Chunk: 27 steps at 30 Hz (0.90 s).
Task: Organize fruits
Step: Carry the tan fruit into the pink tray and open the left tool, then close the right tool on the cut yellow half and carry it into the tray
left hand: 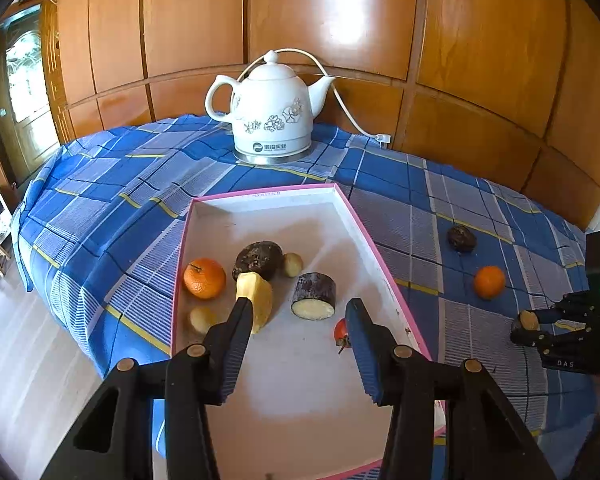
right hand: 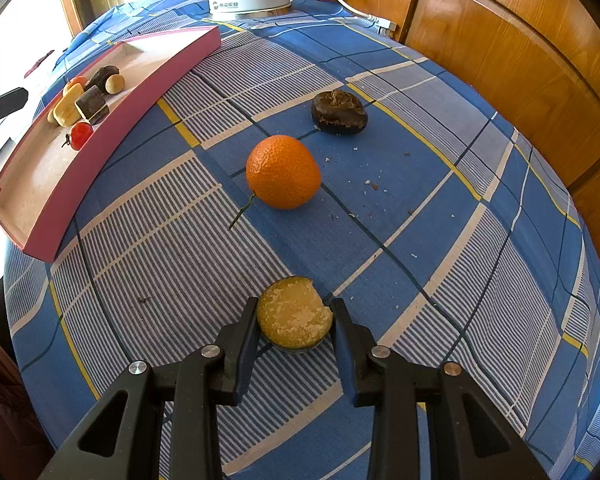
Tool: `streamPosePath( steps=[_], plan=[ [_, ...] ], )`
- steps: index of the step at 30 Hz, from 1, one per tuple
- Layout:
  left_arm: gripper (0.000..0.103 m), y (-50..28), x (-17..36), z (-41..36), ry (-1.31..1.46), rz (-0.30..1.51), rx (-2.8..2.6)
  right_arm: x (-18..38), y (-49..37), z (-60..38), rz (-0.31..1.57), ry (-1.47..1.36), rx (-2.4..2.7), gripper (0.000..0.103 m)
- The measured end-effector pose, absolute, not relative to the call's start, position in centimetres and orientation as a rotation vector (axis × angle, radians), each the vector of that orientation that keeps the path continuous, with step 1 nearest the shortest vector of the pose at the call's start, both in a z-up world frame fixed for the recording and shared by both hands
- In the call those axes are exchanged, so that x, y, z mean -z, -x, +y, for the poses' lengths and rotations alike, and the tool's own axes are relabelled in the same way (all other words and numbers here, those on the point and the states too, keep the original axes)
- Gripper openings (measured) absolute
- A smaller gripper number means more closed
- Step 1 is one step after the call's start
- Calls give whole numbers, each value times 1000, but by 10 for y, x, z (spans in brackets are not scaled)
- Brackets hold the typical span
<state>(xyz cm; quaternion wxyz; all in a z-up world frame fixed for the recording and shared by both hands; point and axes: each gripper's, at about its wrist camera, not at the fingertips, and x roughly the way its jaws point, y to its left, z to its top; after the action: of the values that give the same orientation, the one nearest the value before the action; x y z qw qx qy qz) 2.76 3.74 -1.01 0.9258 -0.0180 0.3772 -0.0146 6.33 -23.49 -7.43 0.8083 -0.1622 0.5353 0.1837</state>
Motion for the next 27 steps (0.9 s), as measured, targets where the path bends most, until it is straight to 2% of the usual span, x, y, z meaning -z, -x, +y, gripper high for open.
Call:
streamPosePath(
  steps=[16, 27],
  plan=[
    [49, -24, 10, 47, 56, 766, 20, 71, -64, -231, 1169, 331, -352, 34],
    [49, -23, 13, 57, 71, 765, 11, 24, -69, -186, 1056, 204, -481, 34]
  ],
)
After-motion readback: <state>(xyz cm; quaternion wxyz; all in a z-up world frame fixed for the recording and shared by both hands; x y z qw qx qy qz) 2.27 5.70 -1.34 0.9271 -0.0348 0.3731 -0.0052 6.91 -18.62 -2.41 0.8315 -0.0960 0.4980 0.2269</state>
